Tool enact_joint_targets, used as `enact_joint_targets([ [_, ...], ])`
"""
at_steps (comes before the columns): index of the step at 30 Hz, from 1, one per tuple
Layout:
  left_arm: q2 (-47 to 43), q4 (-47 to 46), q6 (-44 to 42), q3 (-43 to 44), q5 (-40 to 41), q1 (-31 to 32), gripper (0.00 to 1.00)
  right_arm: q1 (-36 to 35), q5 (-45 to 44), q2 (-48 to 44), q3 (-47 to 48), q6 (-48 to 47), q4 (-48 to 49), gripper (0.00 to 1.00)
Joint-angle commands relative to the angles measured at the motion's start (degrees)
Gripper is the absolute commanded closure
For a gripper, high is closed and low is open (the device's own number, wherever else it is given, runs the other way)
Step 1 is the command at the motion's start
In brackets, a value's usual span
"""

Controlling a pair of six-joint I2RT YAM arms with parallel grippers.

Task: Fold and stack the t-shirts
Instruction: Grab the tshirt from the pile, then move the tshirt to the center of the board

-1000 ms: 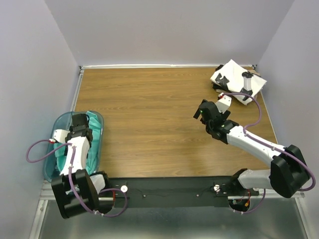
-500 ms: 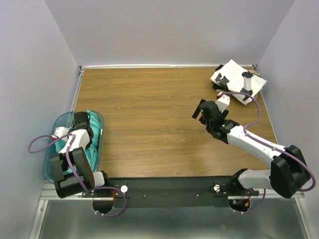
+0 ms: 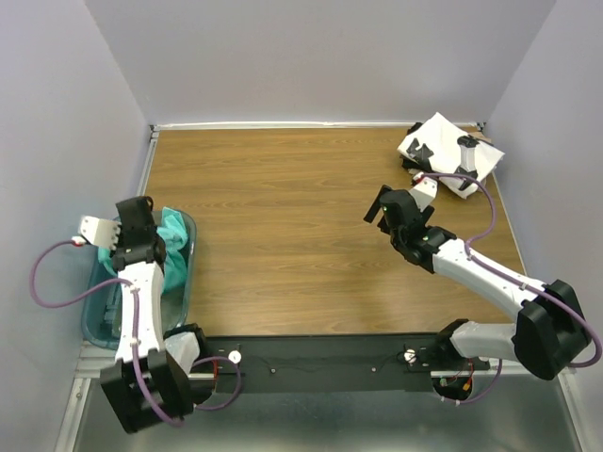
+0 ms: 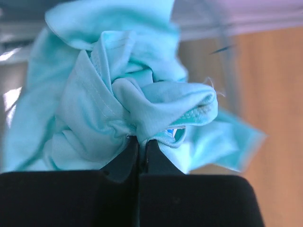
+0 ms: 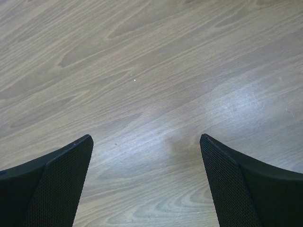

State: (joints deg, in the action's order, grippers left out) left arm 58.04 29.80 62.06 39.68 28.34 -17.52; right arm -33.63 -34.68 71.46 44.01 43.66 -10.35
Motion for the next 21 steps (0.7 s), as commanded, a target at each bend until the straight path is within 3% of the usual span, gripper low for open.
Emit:
enact_joint_targets([
  [1, -7.4, -2.03, -4.31, 9.86, -0.21, 0.11, 1.0, 0.49, 0.31, 0.52, 3.01, -1.82, 0.42, 0.0],
  [3, -10.3, -3.43, -7.37, 12.86, -1.7, 0.29, 1.0, 0.49, 0.14, 1.31, 4.41, -2.87, 0.5, 0.0],
  [10, -12.52, -18.54, -16.87, 22.43, -22.51, 0.99, 1.0, 0.49, -0.48, 3.07, 7.05, -4.98, 0.51, 0.0],
  [14, -6.99, -21.89, -22.66, 32.19, -32.71, 7.31, 1.0, 0.49, -1.97, 2.9, 8.46, -6.22, 0.59, 0.0],
  [19, 0.57, -22.94, -26.64, 43.1, -34.92, 22.5, 1.0, 0.58, -3.82, 0.26, 8.64, -6.57, 0.59, 0.01],
  [21, 2.86, -22.86, -26.12, 45.92, -35.37, 25.33, 1.0, 0.58, -4.78, -1.84, 8.2, -7.18, 0.59, 0.0],
])
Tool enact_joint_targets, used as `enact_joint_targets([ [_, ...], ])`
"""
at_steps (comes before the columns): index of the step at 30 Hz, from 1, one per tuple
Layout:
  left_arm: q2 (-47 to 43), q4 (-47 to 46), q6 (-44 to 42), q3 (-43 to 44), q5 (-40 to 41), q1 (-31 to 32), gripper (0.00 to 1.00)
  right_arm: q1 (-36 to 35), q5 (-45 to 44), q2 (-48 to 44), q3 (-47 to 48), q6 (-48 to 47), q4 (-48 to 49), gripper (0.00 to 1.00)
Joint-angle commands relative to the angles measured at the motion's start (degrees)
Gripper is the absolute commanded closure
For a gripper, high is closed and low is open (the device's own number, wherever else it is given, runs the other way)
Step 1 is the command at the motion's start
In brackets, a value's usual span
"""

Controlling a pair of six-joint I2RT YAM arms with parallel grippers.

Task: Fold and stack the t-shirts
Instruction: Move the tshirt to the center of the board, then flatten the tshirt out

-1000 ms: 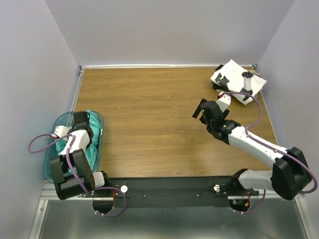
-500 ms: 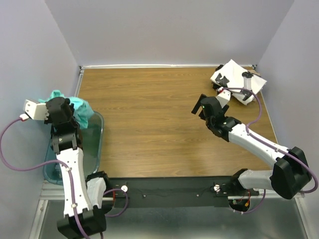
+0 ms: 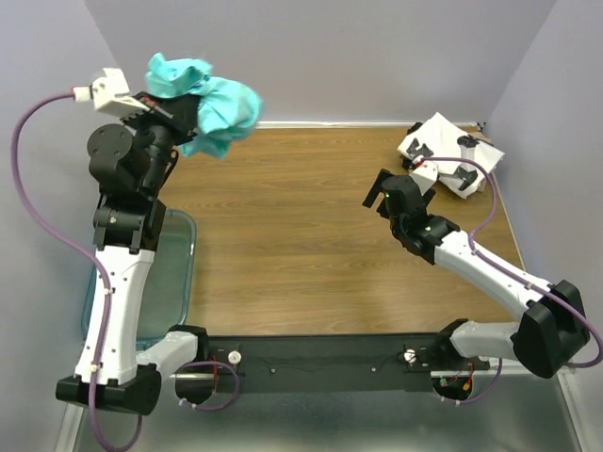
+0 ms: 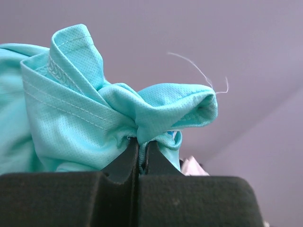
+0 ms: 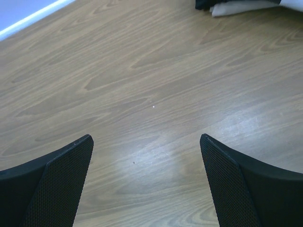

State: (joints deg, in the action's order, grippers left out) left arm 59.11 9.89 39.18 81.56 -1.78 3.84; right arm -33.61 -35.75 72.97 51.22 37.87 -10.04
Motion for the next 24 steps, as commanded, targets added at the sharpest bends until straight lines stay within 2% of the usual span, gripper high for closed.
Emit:
enact_joint_targets([
  [1, 2.49, -2.77, -3.23, 5.26, -5.51, 6.25, 1.0, 0.56, -3.98, -4.32, 0.81, -1.57, 0.29, 0.01],
  [6, 6.19, -1.01, -2.53, 2.57, -8.67, 10.92, 1.0, 0.56, -6.35, -10.64, -2.7, -2.1, 0.29, 0.01],
  [7, 6.97, -1.1, -2.53, 0.64, -10.16, 11.28, 0.96, 0.56, -6.44, -11.26, -3.32, -2.1, 0.2, 0.01],
  [8, 7.94, -0.58, -2.44, -3.56, -14.7, 11.37, 0.84, 0.56, -6.27, -11.79, -3.93, -2.01, 0.11, 0.01],
  [9, 11.17, 0.3, -2.61, -5.69, -16.92, 11.37, 0.3, 0.56, -5.66, -12.15, -4.81, -1.66, 0.02, 0.01],
  [11, 15.4, 5.89, -5.32, -10.86, -18.35, 11.72, 0.21, 0.56, -4.77, -12.59, -5.69, -1.04, -0.33, 0.01],
  [12, 19.68, 7.58, -6.3, -12.64, -16.34, 12.5, 0.2, 0.56, -3.81, -12.33, -5.96, -0.61, -0.41, 0.01],
  [13, 21.03, 8.12, -7.0, -17.18, -11.36, 13.29, 0.2, 0.56, -3.11, -11.8, -6.65, -0.34, -0.42, 0.01],
  [15, 22.1, 7.69, -8.41, -21.16, -7.12, 15.57, 0.2, 0.56, -1.0, -10.66, -7.01, 0.01, -0.77, 0.01],
  [19, 18.16, 7.43, -9.47, -26.97, -5.87, 16.29, 0.19, 0.47, 4.1, -7.06, -7.28, 0.1, -0.94, 0.01],
  [24, 13.84, 6.02, -11.58, -28.91, -2.27, 16.29, 0.19, 0.56, 10.78, 1.72, -5.09, -0.34, -0.86, 0.01],
])
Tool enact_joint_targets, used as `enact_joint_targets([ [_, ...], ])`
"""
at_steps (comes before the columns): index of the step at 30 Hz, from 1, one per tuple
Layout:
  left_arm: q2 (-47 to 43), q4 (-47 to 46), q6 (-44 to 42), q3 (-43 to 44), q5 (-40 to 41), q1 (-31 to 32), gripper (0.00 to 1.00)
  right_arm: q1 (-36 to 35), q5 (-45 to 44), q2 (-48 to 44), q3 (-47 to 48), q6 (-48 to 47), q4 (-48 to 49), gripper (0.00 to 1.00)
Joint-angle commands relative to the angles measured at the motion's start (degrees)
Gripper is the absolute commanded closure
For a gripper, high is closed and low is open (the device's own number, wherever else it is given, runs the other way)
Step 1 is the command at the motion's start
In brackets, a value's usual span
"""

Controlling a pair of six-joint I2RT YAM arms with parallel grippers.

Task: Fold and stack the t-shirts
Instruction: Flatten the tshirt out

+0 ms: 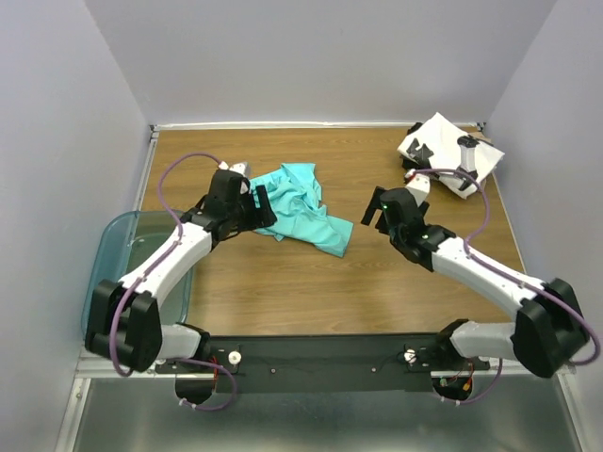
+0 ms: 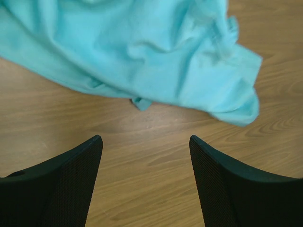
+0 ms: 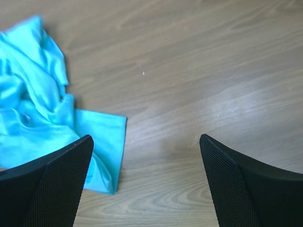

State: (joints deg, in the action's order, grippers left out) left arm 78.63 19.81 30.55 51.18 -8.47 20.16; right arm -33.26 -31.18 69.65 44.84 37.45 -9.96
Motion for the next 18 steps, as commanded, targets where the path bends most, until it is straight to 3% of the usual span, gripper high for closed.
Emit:
enact_joint_targets([
  [1, -5.51, -3.64, -2.6, 1.47, 5.56, -0.04, 0.19, 0.21, 7.26, 6.63, 1.83, -0.18, -0.77, 0.02],
  [6, 0.8, -2.59, -2.24, 3.49, 9.86, -0.12, 0.19, 0.21, 14.72, 15.07, 5.43, -2.38, 1.34, 0.08],
  [11, 8.19, -1.63, -4.26, 9.53, 13.56, -1.18, 0.19, 0.12, 22.29, 20.6, 8.15, -4.66, 7.48, 0.09],
  [18, 16.81, -1.09, -7.25, 16.05, 14.88, -4.43, 0.19, 0.12, 29.41, 29.84, 14.83, -7.31, 8.29, 0.12],
])
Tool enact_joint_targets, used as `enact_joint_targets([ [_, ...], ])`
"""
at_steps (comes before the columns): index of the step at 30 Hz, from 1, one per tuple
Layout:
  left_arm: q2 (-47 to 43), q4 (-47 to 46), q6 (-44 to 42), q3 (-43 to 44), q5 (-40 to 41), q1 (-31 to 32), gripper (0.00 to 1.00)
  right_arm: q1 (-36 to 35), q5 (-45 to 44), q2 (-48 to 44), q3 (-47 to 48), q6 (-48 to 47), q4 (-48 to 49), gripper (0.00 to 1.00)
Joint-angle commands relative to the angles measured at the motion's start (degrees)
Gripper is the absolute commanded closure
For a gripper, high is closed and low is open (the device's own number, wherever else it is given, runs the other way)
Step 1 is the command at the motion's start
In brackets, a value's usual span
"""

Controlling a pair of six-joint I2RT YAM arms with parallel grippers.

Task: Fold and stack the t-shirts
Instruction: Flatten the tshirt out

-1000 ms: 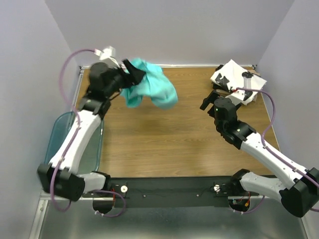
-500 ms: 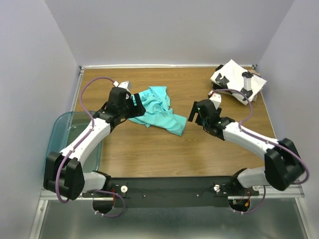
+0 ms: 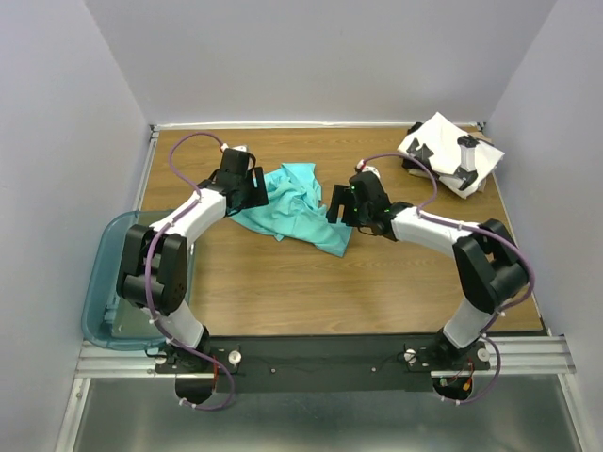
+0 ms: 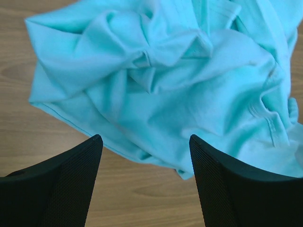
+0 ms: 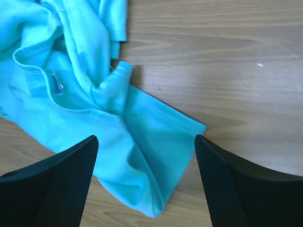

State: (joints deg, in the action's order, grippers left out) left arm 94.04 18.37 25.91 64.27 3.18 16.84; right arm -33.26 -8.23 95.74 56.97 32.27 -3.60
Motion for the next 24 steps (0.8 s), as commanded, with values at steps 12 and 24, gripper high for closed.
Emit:
enact_joint_targets([
  [12, 5.36, -2.72, -6.05, 4.46, 2.36, -4.71, 0.19, 0.12, 12.97, 8.58, 5.08, -3.97, 2.28, 0.19],
  [24, 12.57, -5.01, -7.1, 8.76, 0.6, -6.21, 0.23, 0.12, 16.58, 14.82, 10.44, -4.76, 2.36, 0.31],
])
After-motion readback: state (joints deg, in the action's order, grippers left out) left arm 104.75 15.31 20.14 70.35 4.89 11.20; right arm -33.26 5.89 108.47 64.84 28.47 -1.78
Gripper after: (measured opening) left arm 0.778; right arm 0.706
